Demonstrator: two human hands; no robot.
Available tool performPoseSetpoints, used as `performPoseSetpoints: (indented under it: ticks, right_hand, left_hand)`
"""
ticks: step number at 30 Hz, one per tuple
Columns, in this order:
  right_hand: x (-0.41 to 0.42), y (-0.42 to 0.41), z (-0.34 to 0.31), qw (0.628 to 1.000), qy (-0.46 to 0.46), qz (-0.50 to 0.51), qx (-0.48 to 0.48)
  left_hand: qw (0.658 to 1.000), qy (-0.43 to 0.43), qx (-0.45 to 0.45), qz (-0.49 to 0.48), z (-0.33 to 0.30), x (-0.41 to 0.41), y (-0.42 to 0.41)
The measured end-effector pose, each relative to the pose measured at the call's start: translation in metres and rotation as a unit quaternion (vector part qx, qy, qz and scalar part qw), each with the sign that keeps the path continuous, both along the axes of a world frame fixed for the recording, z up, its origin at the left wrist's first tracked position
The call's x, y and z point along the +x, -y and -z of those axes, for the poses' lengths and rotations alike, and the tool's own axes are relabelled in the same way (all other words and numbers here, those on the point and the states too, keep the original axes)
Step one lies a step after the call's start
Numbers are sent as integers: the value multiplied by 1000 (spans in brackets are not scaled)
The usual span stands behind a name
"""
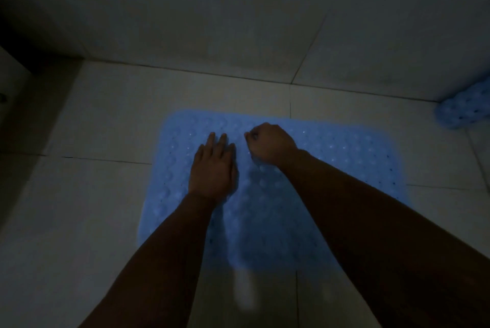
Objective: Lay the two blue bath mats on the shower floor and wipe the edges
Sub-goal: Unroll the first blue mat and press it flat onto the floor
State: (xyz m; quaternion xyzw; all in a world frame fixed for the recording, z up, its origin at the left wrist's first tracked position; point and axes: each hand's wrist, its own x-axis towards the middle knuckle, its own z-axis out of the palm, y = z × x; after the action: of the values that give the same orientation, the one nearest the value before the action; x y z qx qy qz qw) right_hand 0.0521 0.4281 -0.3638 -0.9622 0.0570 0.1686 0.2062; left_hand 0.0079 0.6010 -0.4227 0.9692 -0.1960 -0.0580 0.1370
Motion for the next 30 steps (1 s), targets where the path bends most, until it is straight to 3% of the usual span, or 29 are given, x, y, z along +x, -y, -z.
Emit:
performPoseSetpoints:
  ticks: [4, 12, 17, 22, 25, 30]
  right_hand:
    - [4, 9, -7, 994, 100, 34, 38]
    - [-10, 30, 40, 963, 267, 8, 44]
    - [-14, 39, 46, 970, 237, -5, 52]
    - [-18, 30, 15, 971, 237, -11, 27]
    - [-9, 8, -8, 992, 120, 9, 24]
    - [-25, -52, 7, 999, 40, -11, 33]
  left_hand:
    - [997, -22, 72, 25, 31, -11, 17]
    - [997, 21, 68, 12, 41, -20, 19]
    - [997, -5, 69, 21, 37, -17, 19]
    - [992, -126, 7, 28, 8, 3, 13]
    - [997, -62, -43, -14, -24, 19, -8]
    - [999, -8, 10, -50, -31, 19, -53]
